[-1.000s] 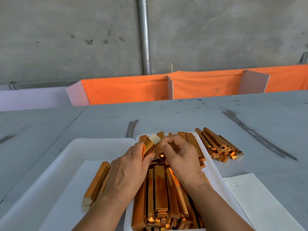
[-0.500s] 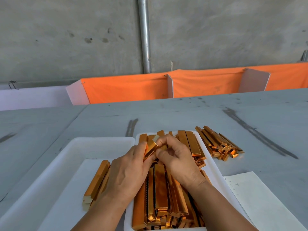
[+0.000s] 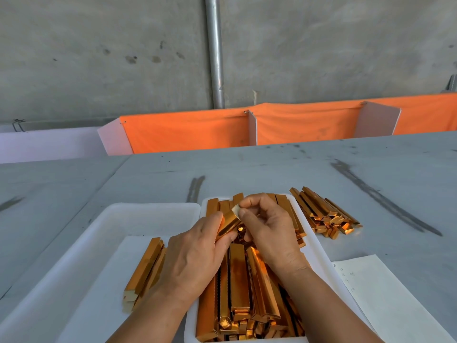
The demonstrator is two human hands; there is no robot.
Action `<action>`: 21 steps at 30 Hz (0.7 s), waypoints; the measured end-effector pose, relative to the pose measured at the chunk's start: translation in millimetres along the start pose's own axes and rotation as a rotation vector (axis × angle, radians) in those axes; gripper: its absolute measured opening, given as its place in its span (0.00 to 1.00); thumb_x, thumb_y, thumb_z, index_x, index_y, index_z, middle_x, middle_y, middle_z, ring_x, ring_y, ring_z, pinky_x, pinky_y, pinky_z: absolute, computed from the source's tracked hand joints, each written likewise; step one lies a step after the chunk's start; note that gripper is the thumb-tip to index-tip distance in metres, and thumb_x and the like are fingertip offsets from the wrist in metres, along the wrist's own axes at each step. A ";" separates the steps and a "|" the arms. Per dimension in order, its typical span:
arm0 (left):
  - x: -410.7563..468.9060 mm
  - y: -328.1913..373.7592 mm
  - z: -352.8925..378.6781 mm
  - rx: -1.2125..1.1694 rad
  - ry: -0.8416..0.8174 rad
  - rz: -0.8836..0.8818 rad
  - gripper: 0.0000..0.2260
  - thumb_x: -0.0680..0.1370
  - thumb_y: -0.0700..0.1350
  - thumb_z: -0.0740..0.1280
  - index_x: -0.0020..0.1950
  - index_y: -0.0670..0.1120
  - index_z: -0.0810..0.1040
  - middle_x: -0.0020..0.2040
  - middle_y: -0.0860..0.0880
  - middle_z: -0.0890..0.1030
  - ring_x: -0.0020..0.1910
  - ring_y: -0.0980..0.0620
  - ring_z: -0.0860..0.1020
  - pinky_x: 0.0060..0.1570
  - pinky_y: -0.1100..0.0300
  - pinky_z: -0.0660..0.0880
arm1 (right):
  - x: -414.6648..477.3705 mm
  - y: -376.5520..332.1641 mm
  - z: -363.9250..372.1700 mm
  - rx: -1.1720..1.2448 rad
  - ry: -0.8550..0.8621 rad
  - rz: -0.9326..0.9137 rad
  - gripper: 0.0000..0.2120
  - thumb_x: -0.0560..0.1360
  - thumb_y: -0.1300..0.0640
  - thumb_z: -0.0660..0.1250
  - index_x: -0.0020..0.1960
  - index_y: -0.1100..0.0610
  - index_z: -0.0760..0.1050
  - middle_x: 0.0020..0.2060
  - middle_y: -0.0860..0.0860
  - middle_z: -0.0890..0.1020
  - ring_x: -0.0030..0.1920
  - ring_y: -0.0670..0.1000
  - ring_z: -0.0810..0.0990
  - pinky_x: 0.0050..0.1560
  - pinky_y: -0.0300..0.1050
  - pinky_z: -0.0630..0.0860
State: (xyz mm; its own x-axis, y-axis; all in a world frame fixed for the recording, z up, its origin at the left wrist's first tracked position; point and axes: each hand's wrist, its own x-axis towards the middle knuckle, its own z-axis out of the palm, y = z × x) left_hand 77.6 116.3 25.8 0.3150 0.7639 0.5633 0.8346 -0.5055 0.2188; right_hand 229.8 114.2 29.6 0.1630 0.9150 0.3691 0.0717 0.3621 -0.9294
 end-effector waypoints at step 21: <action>-1.4 -1.3 2.5 0.018 0.044 0.047 0.22 0.77 0.60 0.56 0.60 0.46 0.75 0.42 0.50 0.81 0.34 0.52 0.80 0.27 0.58 0.78 | -1.2 0.5 -0.5 -0.095 -0.030 -0.038 0.16 0.78 0.65 0.66 0.43 0.44 0.81 0.42 0.46 0.81 0.37 0.47 0.81 0.40 0.38 0.79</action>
State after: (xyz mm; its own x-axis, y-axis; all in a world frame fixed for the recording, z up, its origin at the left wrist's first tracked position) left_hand 77.2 116.9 22.7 0.3341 0.7212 0.6068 0.8278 -0.5324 0.1770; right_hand 230.1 113.2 28.8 0.1288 0.9066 0.4020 0.1702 0.3791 -0.9096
